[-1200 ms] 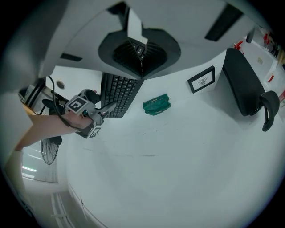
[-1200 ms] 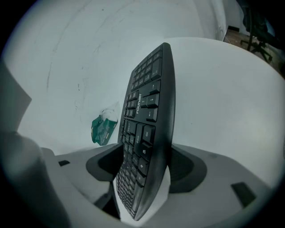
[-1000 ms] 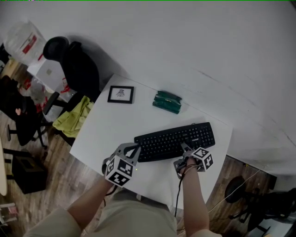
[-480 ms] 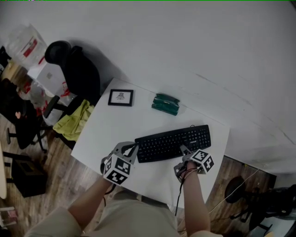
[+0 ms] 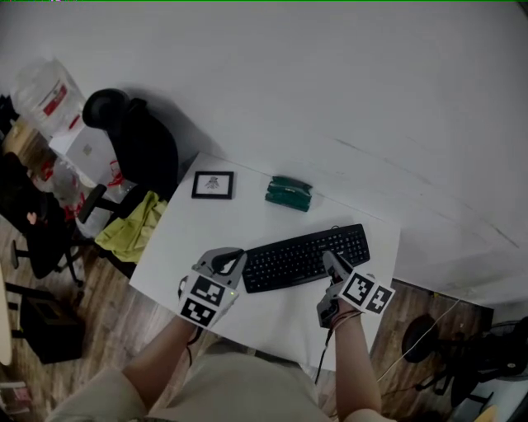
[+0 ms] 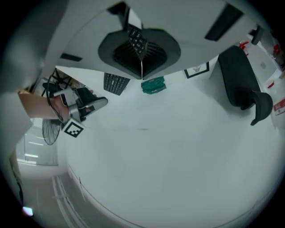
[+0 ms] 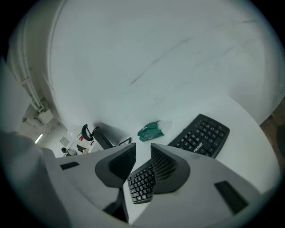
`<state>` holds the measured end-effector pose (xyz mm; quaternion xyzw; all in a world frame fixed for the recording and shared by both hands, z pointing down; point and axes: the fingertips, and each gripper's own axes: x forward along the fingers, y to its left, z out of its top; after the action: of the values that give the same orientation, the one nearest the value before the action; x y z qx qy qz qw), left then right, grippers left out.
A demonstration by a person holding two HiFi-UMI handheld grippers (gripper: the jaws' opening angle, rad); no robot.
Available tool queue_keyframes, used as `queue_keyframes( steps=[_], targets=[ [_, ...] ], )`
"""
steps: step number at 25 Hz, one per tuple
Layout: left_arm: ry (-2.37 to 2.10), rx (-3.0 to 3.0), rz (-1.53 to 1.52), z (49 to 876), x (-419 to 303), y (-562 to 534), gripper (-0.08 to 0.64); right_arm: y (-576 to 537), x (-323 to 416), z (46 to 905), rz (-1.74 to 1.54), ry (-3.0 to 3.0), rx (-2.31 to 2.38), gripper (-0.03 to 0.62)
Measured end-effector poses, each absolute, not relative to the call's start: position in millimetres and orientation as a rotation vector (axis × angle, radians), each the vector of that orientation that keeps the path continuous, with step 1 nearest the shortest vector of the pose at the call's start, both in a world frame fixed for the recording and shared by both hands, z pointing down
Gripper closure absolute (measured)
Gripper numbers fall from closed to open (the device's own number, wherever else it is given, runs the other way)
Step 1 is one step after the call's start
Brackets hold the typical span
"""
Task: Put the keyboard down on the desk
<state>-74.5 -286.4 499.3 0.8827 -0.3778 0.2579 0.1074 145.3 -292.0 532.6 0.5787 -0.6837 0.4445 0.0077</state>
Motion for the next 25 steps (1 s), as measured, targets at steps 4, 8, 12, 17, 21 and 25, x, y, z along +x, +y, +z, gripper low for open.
queue_keyframes(
  steps=[4,8,12,17,21,25],
  targets=[
    [-1.181,2.645,0.649,459.3,-79.2,-290.0,0.535,-288.1,135.5,480.3,1.065,-2.289,1.769,0.506],
    [-1.235,2.725,0.625,423.5,-81.1,-289.7,0.535,-279.6,121.1,428.7,0.862,-2.397,1.718,0.529],
    [-1.266,2.796,0.564,387.1,-79.8,-285.1,0.535,-269.9,107.1,375.2,0.619,-2.472,1.676,0.538],
    [-1.306,2.853,0.468,347.1,-84.8,-278.7,0.535,-255.6,91.7,316.2,0.376,-2.555,1.668,0.546],
    [-1.334,2.887,0.393,320.4,-89.6,-273.6,0.535,-243.7,86.1,282.1,0.215,-2.583,1.695,0.558],
    [-1.341,2.939,0.35,305.3,-91.8,-265.6,0.535,-229.4,80.5,260.1,0.154,-2.626,1.706,0.563]
  ],
)
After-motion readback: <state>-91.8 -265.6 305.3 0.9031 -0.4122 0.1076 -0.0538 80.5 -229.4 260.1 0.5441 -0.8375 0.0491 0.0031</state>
